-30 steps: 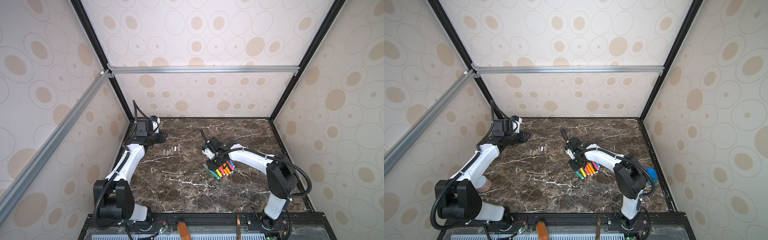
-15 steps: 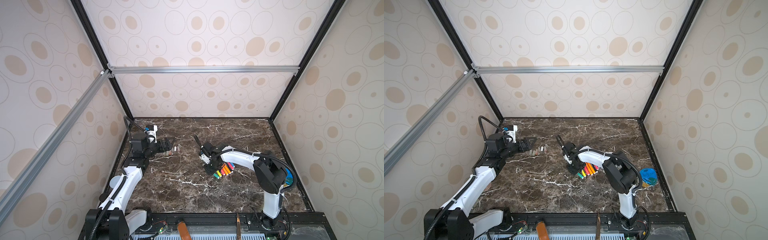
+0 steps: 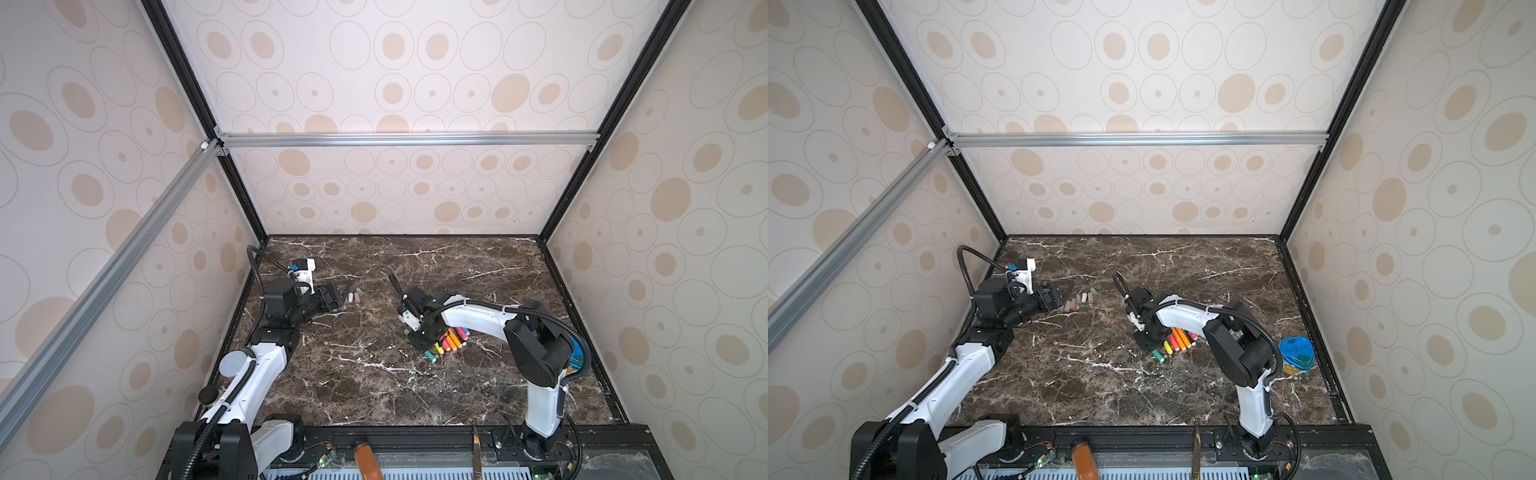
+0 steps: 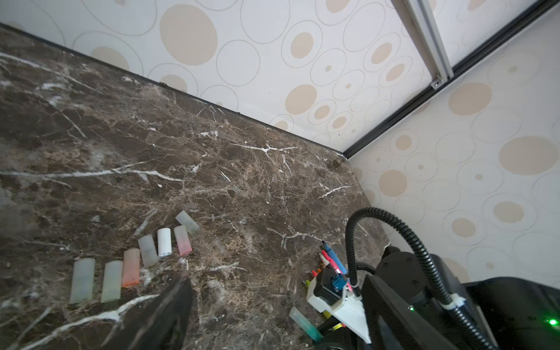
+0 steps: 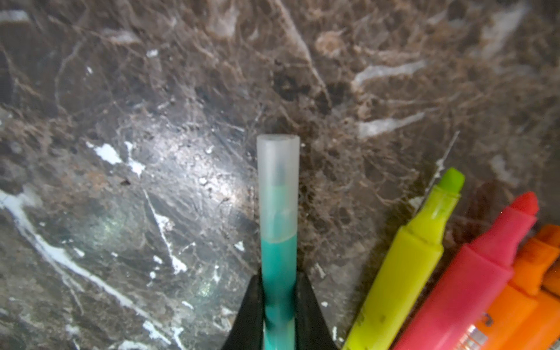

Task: Remove pen caps from pens
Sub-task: Pick up the pen from the center of the table.

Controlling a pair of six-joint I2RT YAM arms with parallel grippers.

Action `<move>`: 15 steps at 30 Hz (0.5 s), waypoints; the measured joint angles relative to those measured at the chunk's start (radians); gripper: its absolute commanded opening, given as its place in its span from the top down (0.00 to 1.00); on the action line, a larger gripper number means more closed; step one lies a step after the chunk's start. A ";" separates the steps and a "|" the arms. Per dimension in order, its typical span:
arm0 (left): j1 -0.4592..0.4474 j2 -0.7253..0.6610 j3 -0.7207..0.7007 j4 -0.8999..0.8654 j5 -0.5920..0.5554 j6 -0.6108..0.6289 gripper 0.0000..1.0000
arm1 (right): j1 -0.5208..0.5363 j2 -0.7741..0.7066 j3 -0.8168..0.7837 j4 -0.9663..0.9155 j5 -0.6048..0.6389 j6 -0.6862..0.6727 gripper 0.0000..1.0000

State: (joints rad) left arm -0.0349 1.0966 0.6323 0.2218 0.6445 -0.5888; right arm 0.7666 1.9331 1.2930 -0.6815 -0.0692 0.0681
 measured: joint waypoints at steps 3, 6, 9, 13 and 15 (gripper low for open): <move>-0.015 0.013 -0.032 0.041 0.021 -0.026 0.37 | 0.000 -0.023 -0.011 0.004 -0.031 -0.003 1.00; -0.072 0.039 -0.073 0.069 0.024 -0.048 0.38 | 0.000 -0.072 -0.013 0.016 -0.068 -0.002 1.00; -0.154 0.067 -0.082 0.071 0.019 -0.055 0.38 | 0.000 -0.141 -0.008 0.031 -0.106 0.002 1.00; -0.227 0.106 -0.082 0.094 0.023 -0.069 0.39 | 0.000 -0.211 0.014 0.059 -0.139 0.010 1.00; -0.242 0.130 -0.080 0.109 0.027 -0.077 0.39 | 0.000 -0.233 0.021 0.074 -0.145 0.014 1.00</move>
State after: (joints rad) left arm -0.2768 1.2270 0.5522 0.3309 0.6720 -0.6659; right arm 0.7666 1.6997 1.3136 -0.6075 -0.2142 0.0818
